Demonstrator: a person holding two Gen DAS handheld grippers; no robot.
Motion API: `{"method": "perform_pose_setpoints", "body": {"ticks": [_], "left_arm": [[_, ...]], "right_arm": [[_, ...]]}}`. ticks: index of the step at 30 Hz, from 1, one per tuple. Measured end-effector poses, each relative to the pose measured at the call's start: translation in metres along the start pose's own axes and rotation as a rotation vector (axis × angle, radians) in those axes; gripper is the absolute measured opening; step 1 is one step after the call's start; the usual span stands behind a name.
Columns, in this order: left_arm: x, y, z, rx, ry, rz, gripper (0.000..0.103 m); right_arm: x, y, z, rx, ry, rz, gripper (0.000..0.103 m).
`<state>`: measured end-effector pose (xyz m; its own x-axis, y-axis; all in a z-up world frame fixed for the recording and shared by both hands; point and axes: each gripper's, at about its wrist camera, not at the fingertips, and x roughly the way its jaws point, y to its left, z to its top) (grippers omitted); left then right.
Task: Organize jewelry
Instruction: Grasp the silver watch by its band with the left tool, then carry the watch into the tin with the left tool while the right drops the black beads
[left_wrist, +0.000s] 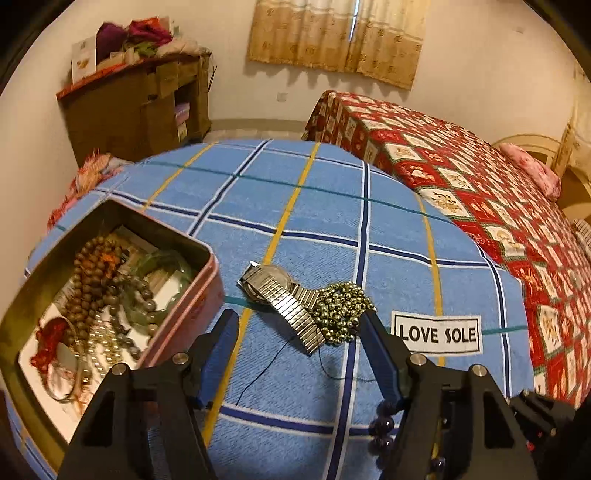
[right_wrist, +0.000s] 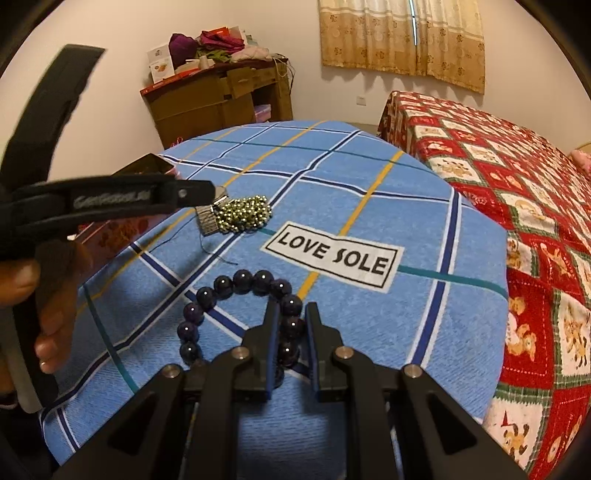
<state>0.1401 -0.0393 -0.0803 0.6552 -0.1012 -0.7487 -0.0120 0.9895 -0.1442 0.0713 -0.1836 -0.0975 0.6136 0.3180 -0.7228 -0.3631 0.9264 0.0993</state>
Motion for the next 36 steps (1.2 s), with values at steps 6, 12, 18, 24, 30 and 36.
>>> {"method": "perform_pose_setpoints", "body": {"ticks": [6,12,18,24,30,36], "left_arm": [[0.016,0.003,0.006,-0.049,0.012,0.034,0.061],[0.026,-0.001,-0.002,-0.020,0.046,0.026,0.009],[-0.015,0.006,-0.014,0.014,-0.014,-0.010,0.008],[-0.056,0.015,-0.032,0.043,-0.065,-0.036,0.006],[-0.065,0.011,-0.043,0.055,-0.072,-0.067,0.006],[-0.077,0.007,-0.046,0.067,-0.103,-0.083,0.006]], "right_arm": [[0.002,0.001,-0.001,-0.001,-0.010,0.007,0.017],[-0.001,0.001,-0.002,0.001,-0.021,0.027,0.016],[-0.009,0.000,0.001,0.012,-0.048,0.036,0.016],[-0.014,0.004,0.004,0.014,-0.060,0.053,0.016],[-0.022,0.011,0.013,0.018,-0.079,0.091,0.016],[-0.033,0.024,0.021,-0.015,-0.104,0.097,0.016]]}}
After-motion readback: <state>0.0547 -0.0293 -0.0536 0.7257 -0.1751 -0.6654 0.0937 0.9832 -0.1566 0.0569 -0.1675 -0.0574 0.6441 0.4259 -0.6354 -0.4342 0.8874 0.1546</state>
